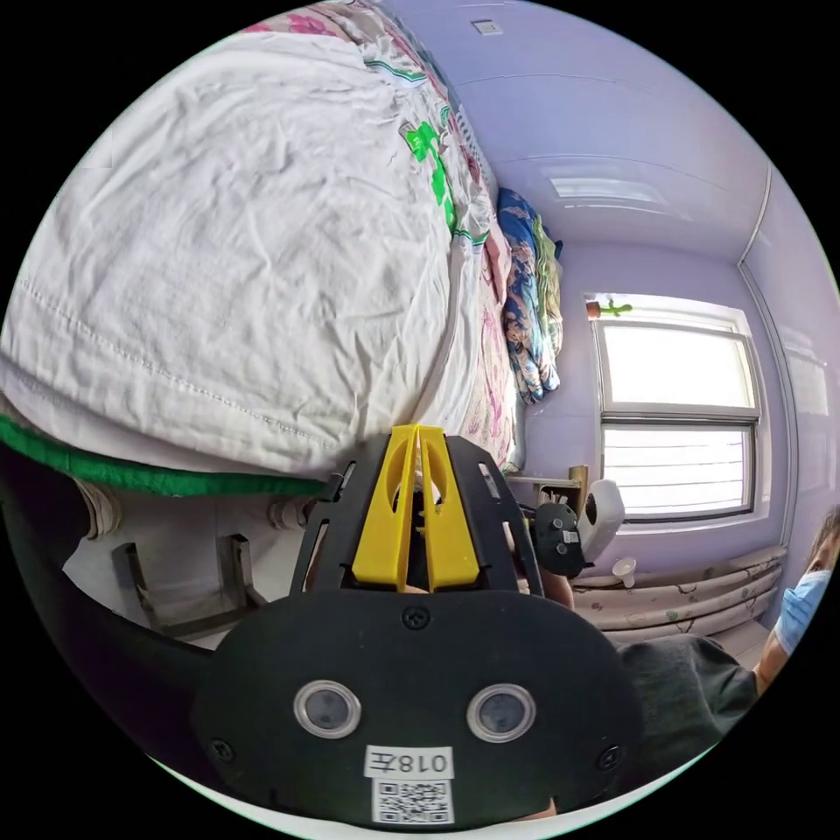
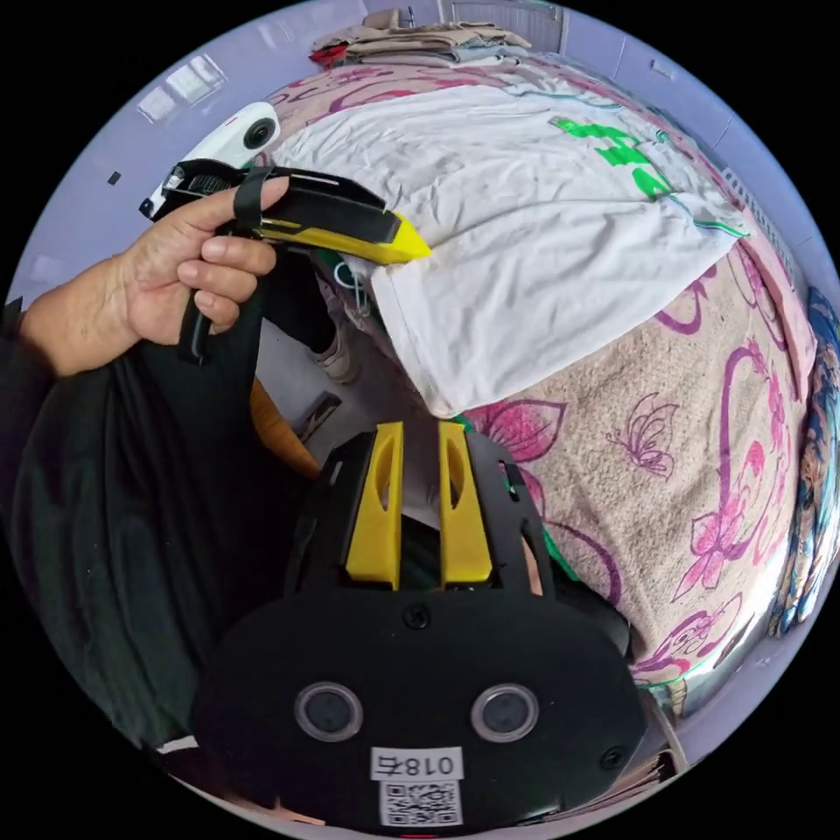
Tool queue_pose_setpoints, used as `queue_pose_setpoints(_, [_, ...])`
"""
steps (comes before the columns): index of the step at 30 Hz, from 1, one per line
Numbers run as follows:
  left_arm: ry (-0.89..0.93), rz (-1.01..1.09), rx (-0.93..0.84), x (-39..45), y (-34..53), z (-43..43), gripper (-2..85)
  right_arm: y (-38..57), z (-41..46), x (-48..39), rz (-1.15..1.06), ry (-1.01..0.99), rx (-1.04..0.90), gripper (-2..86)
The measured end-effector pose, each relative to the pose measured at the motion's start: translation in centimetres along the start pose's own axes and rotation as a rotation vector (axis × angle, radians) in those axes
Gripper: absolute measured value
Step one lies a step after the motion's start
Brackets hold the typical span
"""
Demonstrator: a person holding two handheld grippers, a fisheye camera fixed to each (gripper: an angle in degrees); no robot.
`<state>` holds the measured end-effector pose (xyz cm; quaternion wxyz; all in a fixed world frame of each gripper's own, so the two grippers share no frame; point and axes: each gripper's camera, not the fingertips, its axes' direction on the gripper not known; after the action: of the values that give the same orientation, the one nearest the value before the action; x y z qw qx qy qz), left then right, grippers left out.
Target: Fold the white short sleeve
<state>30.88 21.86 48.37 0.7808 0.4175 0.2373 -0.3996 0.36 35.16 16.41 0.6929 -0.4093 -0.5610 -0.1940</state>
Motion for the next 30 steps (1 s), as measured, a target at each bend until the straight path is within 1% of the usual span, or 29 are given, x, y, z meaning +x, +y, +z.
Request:
queue_pose_setpoints(2, [0.027, 0.014, 0.023, 0.5, 0.0, -0.3, -1.0, 0.5, -1.0, 1.0, 0.045, -0.072, 0.005, 6.8])
queue_pose_setpoints(5, [0.034, 0.067, 0.06, 1.5, -0.2, -0.4, -1.0, 1.7, -3.1, 3.4, 0.174, -0.11, 0.153, 7.3])
queue_pose_setpoints(8, [0.025, 0.069, 0.022, 1.5, -0.7, 0.8, -1.0, 1.5, -3.6, 5.6, 0.242, -0.136, 0.218, 8.1])
queue_pose_setpoints(13, [0.02, 0.033, -0.01, 0.4, -1.0, 2.5, -1.0, -0.9, -1.8, 7.1, 0.198, -0.169, 0.12, 7.9])
queue_pose_setpoints(16, [0.024, 0.027, -0.021, -0.2, -1.4, 3.2, -1.0, -1.4, -2.0, 7.3, 0.182, -0.164, 0.121, 5.3])
queue_pose_setpoints(20, [0.035, 0.016, -0.018, -0.5, -1.7, 3.6, -1.0, -1.5, -3.7, 8.2, 0.201, -0.144, 0.158, 4.3])
queue_pose_setpoints(22, [0.039, 0.016, -0.02, -0.5, -1.7, 3.7, -1.0, -2.0, -4.0, 8.8, 0.215, -0.093, 0.1, 6.1])
queue_pose_setpoints(25, [0.04, 0.023, -0.017, -0.4, -1.8, 3.8, -1.0, -3.0, -4.1, 9.2, 0.189, -0.062, 0.083, 7.7])
queue_pose_setpoints(28, [0.036, 0.029, -0.013, -0.4, -1.9, 3.9, -1.0, -4.2, -4.1, 9.5, 0.164, -0.068, 0.1, 5.2])
queue_pose_setpoints(30, [0.038, 0.033, -0.009, -0.3, -1.9, 3.9, -1.0, -4.7, -4.4, 9.7, 0.166, -0.011, 0.098, 3.0])
